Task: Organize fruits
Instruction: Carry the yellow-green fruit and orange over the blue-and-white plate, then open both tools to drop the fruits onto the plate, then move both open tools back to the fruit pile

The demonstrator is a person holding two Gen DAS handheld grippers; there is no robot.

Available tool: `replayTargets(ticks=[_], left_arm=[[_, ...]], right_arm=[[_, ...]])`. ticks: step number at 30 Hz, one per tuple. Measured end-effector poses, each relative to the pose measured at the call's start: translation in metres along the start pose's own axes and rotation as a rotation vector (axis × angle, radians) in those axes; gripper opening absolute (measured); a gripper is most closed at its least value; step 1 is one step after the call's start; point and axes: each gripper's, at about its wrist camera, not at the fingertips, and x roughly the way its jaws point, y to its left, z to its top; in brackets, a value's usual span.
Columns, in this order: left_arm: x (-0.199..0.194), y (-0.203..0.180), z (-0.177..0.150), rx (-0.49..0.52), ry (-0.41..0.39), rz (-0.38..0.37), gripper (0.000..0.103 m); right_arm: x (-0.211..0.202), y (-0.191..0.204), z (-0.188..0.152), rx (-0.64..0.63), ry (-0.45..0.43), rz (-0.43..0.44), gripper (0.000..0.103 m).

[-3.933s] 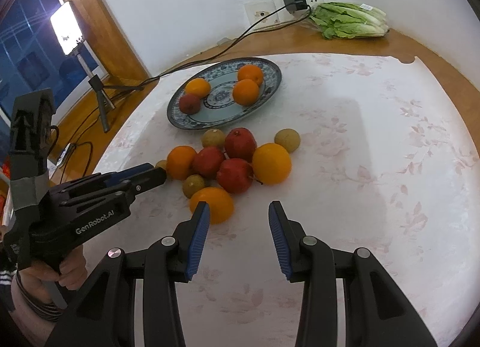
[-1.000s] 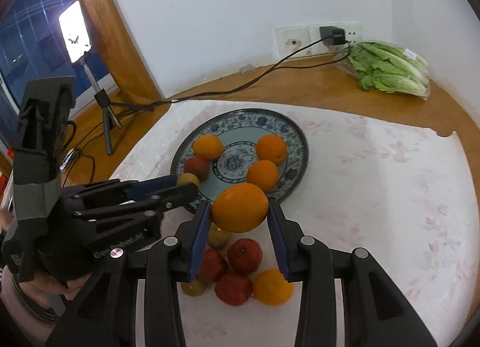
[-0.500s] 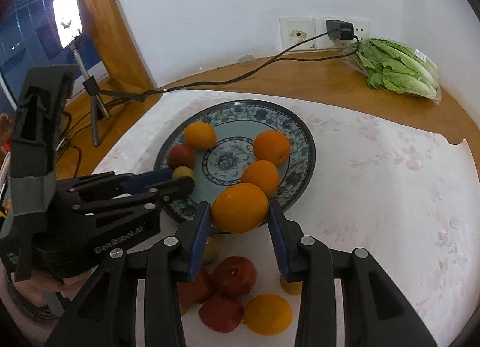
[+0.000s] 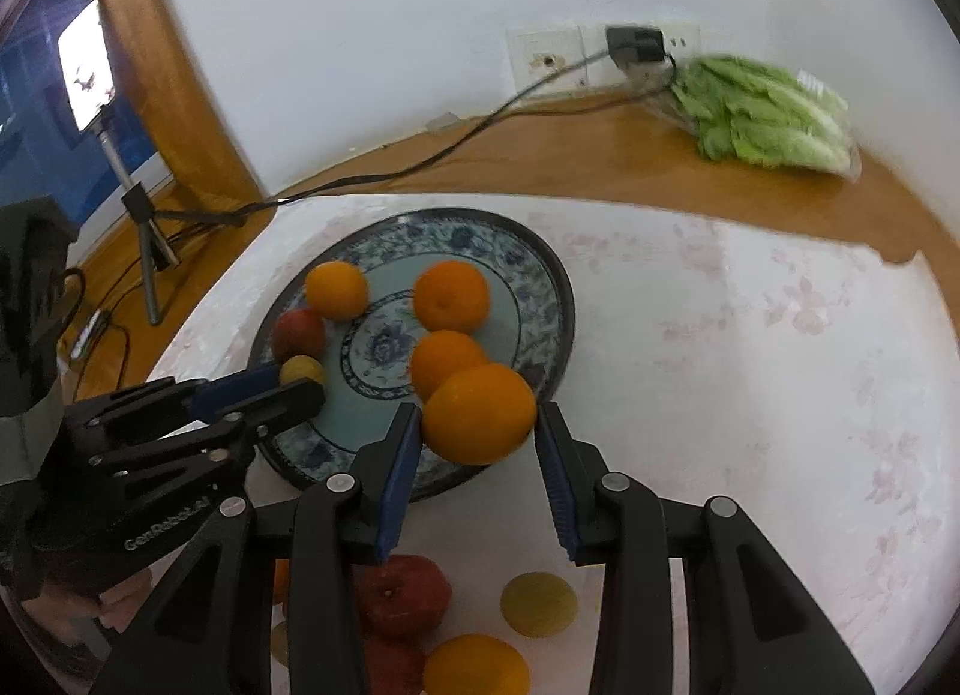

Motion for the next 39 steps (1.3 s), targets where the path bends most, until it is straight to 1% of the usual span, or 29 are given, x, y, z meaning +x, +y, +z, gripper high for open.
replayTargets(ticks=[2,6,15,16,17,18,19,20,21,23,25,27,29,31,33,37,39], left_arm=[[0.000,-0.001,0.000,0.000,0.001,0.001,0.026],[0.001,-0.001,0.000,0.004,0.002,0.004,0.026],[0.002,-0.001,0.000,0.019,0.004,0.004,0.026],[0.002,-0.002,-0.001,0.024,0.006,0.002,0.027],[0.002,-0.004,-0.001,0.029,0.008,-0.004,0.031],[0.002,-0.005,-0.002,0.032,0.009,-0.011,0.033],[0.001,-0.007,-0.002,0.036,0.009,-0.018,0.039],[0.001,-0.009,-0.003,0.039,0.010,-0.022,0.043],[0.000,-0.010,-0.003,0.039,0.009,-0.024,0.045],[-0.002,-0.012,-0.005,0.027,0.005,-0.025,0.048],[-0.004,-0.016,-0.006,0.053,0.014,-0.020,0.050],[-0.011,-0.020,-0.008,0.065,0.007,-0.012,0.053],[-0.017,-0.021,-0.008,0.049,0.000,-0.004,0.058],[-0.023,-0.023,-0.010,0.050,0.006,-0.017,0.059],[-0.031,-0.024,-0.014,0.041,0.011,-0.013,0.059],[-0.045,-0.026,-0.021,0.020,0.016,-0.014,0.064],[-0.050,-0.026,-0.026,0.021,0.026,-0.022,0.065]], right_arm=[[-0.001,-0.001,0.000,0.008,-0.007,0.007,0.040],[0.000,0.002,0.000,-0.009,-0.008,-0.011,0.040],[0.001,0.003,0.000,-0.022,-0.010,-0.016,0.041],[0.001,0.003,0.000,-0.022,-0.010,-0.012,0.042],[0.000,0.003,-0.001,-0.021,-0.010,-0.005,0.043],[-0.001,0.004,-0.002,-0.019,-0.010,0.005,0.047],[-0.004,0.004,-0.003,-0.020,-0.015,0.013,0.051],[-0.006,0.005,-0.003,-0.023,-0.021,0.016,0.053],[-0.009,0.006,-0.004,-0.027,-0.026,0.017,0.056],[-0.015,0.007,-0.006,-0.033,-0.029,0.015,0.056],[-0.021,0.008,-0.008,-0.034,-0.034,0.015,0.056],[-0.028,0.008,-0.011,-0.028,-0.046,0.019,0.057],[-0.036,0.006,-0.014,-0.012,-0.057,0.023,0.057],[-0.043,0.005,-0.018,0.001,-0.064,0.025,0.057],[-0.051,0.004,-0.023,0.013,-0.073,0.029,0.057],[-0.063,0.000,-0.034,0.047,-0.085,0.044,0.057],[-0.066,-0.001,-0.037,0.061,-0.081,0.042,0.057]])
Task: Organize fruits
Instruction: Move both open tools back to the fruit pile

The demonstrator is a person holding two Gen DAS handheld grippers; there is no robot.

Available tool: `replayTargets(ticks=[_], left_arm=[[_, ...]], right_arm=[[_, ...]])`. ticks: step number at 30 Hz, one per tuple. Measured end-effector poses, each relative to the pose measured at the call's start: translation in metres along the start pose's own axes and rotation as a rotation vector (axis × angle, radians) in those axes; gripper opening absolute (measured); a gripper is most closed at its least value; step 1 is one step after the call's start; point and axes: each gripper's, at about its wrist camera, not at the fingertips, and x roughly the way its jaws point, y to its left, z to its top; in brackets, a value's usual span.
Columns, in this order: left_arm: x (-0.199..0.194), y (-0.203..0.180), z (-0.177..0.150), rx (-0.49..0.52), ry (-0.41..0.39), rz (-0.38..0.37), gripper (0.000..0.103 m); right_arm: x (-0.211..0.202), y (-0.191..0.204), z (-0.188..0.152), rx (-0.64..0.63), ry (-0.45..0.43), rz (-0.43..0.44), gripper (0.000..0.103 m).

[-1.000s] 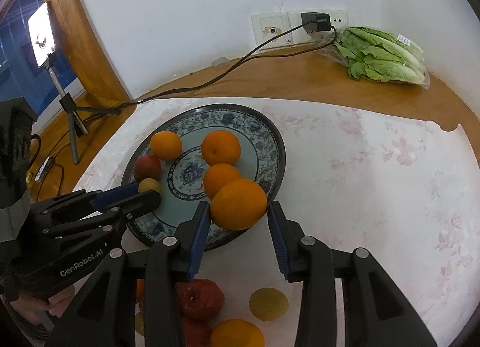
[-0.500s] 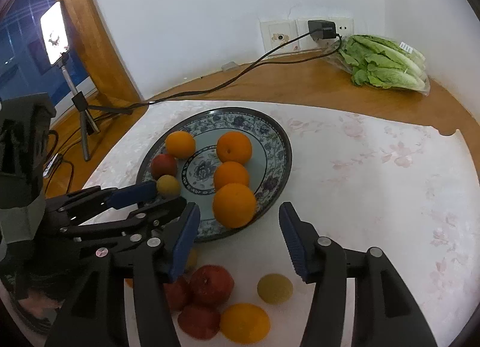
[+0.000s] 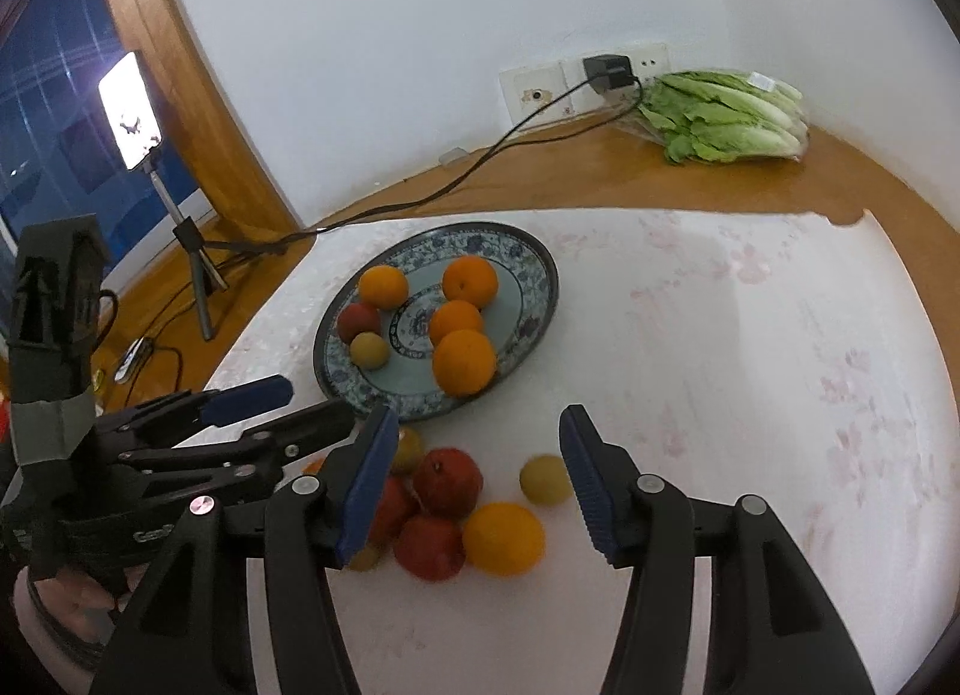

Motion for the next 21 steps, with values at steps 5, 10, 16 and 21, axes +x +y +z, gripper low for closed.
replayTargets(ticks=[5,10,16,21], left_arm=[[-0.010,0.003,-0.012,-0.017,0.009,-0.003,0.065],[-0.015,0.005,-0.019,-0.027,0.012,-0.007,0.065],[-0.016,0.007,-0.026,-0.031,0.023,-0.012,0.065],[-0.016,0.009,-0.032,-0.040,0.033,-0.013,0.065]], right_arm=[[-0.008,-0.004,-0.015,0.022,0.010,-0.020,0.057],[-0.012,-0.011,-0.028,0.057,0.026,-0.025,0.057],[-0.018,-0.015,-0.039,0.081,0.032,-0.033,0.057],[-0.018,-0.014,-0.045,0.087,0.042,-0.037,0.057]])
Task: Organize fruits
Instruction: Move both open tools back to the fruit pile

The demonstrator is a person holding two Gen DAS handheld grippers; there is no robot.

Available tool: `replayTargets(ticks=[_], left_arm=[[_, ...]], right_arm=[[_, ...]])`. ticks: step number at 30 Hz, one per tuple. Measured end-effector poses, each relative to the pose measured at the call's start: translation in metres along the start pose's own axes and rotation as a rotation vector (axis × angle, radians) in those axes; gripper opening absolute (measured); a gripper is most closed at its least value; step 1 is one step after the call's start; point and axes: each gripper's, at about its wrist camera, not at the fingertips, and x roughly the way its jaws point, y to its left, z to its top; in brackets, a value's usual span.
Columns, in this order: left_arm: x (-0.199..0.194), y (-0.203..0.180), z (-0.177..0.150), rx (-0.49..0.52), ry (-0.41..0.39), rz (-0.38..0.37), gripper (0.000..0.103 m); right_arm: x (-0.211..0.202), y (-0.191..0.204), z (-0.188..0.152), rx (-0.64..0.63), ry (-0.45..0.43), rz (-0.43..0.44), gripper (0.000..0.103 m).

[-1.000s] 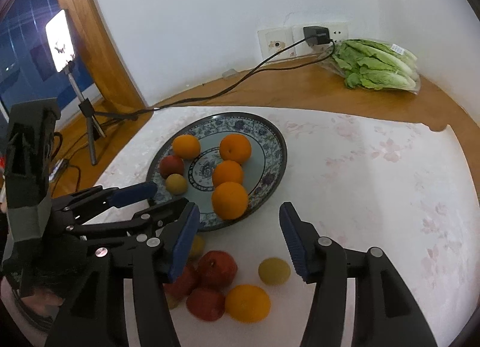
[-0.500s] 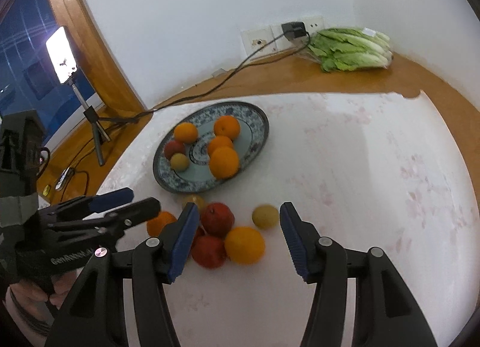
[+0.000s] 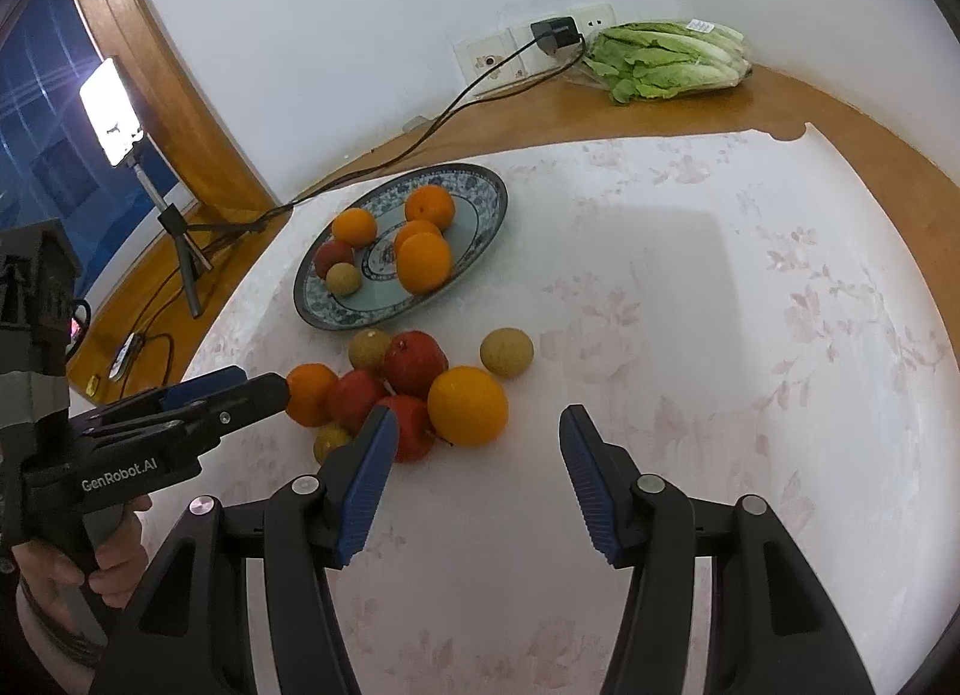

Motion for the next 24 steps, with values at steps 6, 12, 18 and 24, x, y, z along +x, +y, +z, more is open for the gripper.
replayTargets(ticks=[6,12,18,24], left_arm=[[-0.001,0.003,-0.005,-0.005,0.005,-0.005,0.065],[-0.004,0.009,-0.011,-0.033,0.004,-0.020,0.065],[-0.001,0.006,-0.014,-0.027,0.015,-0.039,0.065],[0.007,-0.001,-0.011,-0.029,0.011,-0.047,0.065]], right_arm=[[0.002,-0.001,-0.004,0.007,0.013,-0.015,0.057],[-0.002,0.004,-0.006,-0.001,0.009,-0.037,0.057],[-0.004,0.007,-0.009,-0.013,0.001,-0.042,0.057],[0.001,0.007,-0.011,-0.014,0.013,-0.031,0.057]])
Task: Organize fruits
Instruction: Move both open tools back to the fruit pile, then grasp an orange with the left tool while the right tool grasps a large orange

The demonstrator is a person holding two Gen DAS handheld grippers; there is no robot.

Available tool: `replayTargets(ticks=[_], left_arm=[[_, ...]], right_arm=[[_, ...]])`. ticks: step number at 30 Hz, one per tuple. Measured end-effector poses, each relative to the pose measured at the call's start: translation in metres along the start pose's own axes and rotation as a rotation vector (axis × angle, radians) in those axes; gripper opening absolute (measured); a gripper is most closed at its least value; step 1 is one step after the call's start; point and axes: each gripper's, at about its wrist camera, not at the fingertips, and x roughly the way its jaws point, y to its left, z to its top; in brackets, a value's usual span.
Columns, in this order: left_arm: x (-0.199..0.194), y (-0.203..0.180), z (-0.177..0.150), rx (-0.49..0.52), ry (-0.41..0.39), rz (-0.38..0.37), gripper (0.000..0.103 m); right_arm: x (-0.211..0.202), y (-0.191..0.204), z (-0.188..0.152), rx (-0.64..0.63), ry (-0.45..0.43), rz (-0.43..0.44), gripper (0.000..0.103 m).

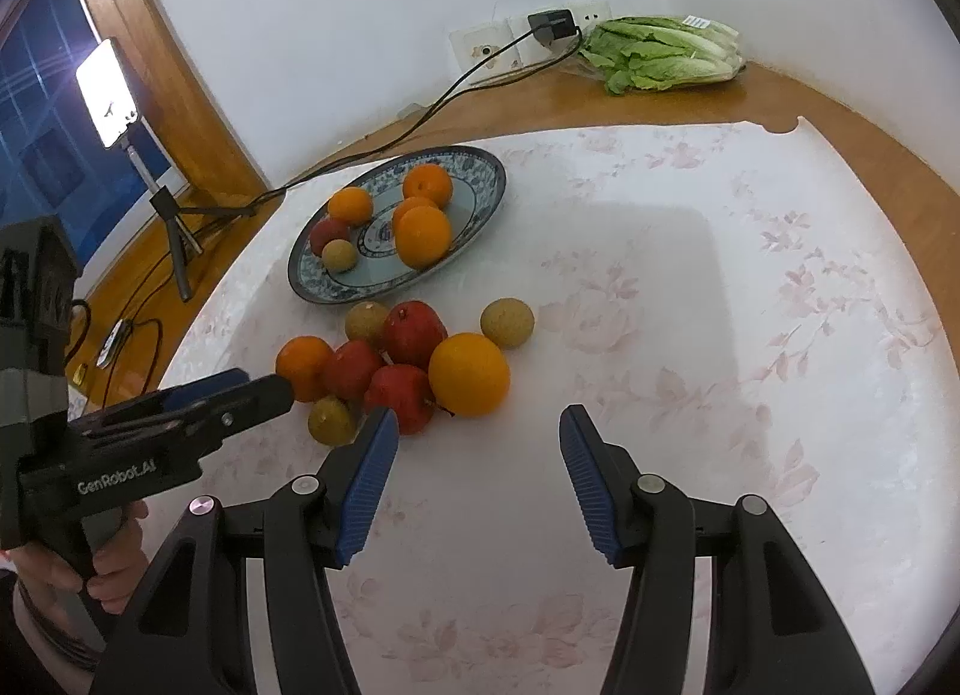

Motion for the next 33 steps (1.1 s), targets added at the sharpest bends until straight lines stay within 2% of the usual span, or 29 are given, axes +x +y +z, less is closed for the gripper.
replayTargets(ticks=[6,12,15,19,26,33], left_arm=[[0.009,-0.002,0.003,-0.001,-0.002,0.002,0.062],[0.015,0.001,0.004,-0.008,0.008,0.001,0.052],[0.017,0.000,0.004,-0.007,0.009,-0.002,0.047],[0.019,0.000,0.003,-0.006,0.012,-0.020,0.032],[0.014,0.000,0.002,0.002,0.000,-0.004,0.031],[0.011,0.003,0.001,-0.003,-0.009,0.008,0.031]], right_arm=[[0.004,-0.001,-0.003,-0.007,0.006,0.019,0.057],[0.005,-0.005,-0.004,0.003,-0.001,0.033,0.057],[0.006,-0.006,-0.004,0.010,0.003,0.036,0.057],[0.008,-0.007,-0.005,0.013,0.005,0.045,0.057],[0.007,-0.009,-0.004,0.030,-0.003,0.037,0.056],[0.010,-0.008,0.001,0.040,-0.009,0.033,0.041]])
